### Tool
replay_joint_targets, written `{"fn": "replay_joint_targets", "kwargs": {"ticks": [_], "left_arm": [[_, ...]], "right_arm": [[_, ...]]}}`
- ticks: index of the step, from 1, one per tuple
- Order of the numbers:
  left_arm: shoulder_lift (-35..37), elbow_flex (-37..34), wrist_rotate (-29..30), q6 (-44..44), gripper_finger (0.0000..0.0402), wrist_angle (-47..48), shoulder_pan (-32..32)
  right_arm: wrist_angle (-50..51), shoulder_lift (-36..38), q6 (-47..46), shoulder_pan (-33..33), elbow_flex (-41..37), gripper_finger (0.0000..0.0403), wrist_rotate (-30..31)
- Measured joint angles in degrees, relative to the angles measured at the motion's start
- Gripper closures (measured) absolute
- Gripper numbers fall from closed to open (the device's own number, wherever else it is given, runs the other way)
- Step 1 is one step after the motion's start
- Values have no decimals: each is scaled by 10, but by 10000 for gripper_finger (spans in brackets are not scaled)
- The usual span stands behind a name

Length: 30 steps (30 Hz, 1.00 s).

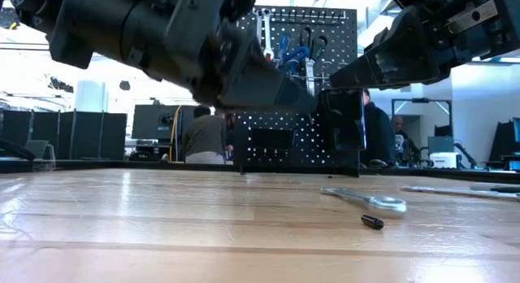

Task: Hang tools onto peg board
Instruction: Hang the wrench on the pegboard

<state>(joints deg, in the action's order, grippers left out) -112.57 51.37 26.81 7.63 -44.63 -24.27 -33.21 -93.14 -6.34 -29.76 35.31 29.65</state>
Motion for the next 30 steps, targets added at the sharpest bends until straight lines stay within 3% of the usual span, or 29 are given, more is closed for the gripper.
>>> {"fn": "replay_joint_targets", "kwargs": {"ticks": [8,15,20,26,30], "left_arm": [[0,0,0,41,399,54,0],[0,0,0,53,399,70,0],[0,0,0,55,399,121,0],[24,0,37,113,399,259,-2],[37,0,49,126,399,286,-4]], "right_arm": [[54,0,-27,14,0,341,-134],[141,0,-26,-2,0,326,-164],[135,-5,-59,-16,0,326,-165],[43,-108,-32,-23,16,326,-168],[6,-188,0,-19,53,326,-162]]}}
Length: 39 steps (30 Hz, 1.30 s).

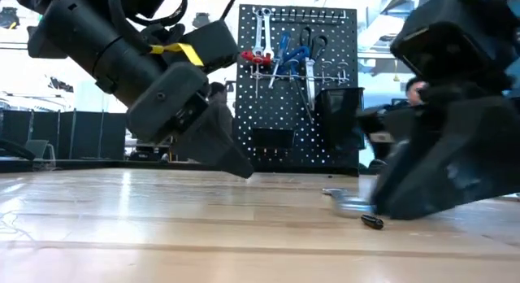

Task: Hang tools onto peg board
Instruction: Hang the wrench on the pegboard

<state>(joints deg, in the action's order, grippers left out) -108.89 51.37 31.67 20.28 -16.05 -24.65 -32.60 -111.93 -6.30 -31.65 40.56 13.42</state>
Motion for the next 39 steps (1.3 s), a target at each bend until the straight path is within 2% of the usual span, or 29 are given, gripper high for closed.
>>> {"fn": "replay_joint_targets", "kwargs": {"ticks": [4,6,9,12,17,22,26,32,36,39], "left_arm": [[2,1,18,-12,399,-4,-5],[1,0,22,-11,399,2,-6],[1,0,27,-5,399,8,-8],[2,0,38,0,399,16,-18],[20,0,91,0,399,31,-34],[38,0,150,1,399,58,-45],[43,0,162,4,399,97,-49],[43,0,162,39,399,148,-50],[43,0,162,43,399,152,-50],[43,0,162,49,399,152,-51]], "right_arm": [[-97,-71,76,24,51,326,10],[-112,-80,97,33,69,326,11],[-79,-64,108,43,84,326,23],[-33,-16,98,46,84,326,29],[-5,47,86,46,76,326,23],[-7,35,96,68,75,326,11],[-19,-2,94,99,73,323,4],[-94,-56,68,139,75,271,-98],[-115,-80,68,147,75,220,-121],[-112,-90,64,151,75,200,-122]]}}
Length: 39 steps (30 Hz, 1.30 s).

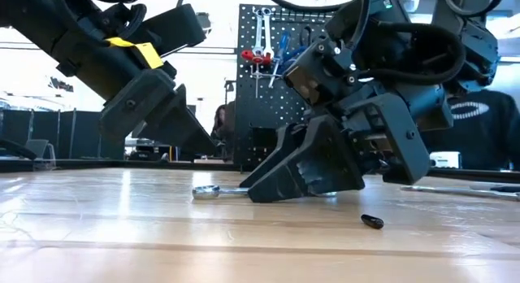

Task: Hang tools onto peg board
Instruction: Hang the wrench on the pegboard

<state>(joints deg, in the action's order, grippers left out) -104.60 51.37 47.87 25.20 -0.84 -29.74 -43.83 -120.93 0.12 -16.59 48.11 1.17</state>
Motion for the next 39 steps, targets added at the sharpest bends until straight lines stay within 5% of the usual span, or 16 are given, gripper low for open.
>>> {"fn": "replay_joint_targets", "kwargs": {"ticks": [6,13,20,26,31,39], "left_arm": [[0,0,0,2,399,1,-12],[0,0,-7,12,399,1,-18],[0,0,-35,6,391,0,-25],[0,0,-11,-1,336,-5,-38],[-8,-7,-19,-54,279,-132,-38],[-65,-18,-75,-79,235,-263,-2]], "right_arm": [[45,1,-14,2,2,233,0],[103,3,-22,2,4,362,34],[117,24,-22,-3,0,365,55],[185,93,18,-38,-5,365,144],[198,132,54,-81,-4,365,251],[184,138,64,-98,-3,365,255]]}}
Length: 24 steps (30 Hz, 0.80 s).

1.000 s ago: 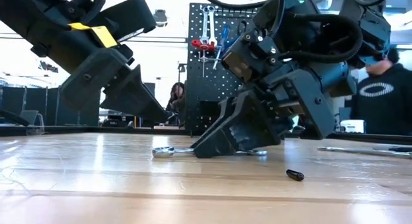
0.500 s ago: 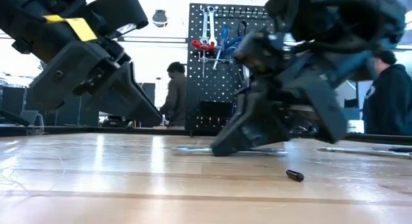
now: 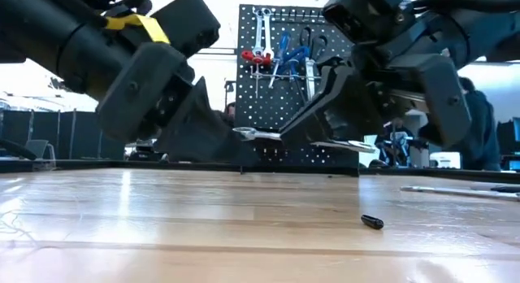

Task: Hang tools onto peg board
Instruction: Hang the wrench on the pegboard

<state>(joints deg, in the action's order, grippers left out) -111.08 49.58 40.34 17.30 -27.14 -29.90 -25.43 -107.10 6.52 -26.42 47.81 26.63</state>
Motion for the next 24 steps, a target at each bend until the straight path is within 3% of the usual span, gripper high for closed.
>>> {"fn": "replay_joint_targets", "kwargs": {"ticks": [9,17,24], "left_arm": [[-3,0,-83,-30,232,-75,15],[-3,0,-101,-17,235,-93,19],[-3,0,-122,15,285,-63,29]], "right_arm": [[0,-1,0,0,0,365,-6],[-1,-1,0,1,1,365,-7],[-4,0,0,1,2,372,-3]]}}
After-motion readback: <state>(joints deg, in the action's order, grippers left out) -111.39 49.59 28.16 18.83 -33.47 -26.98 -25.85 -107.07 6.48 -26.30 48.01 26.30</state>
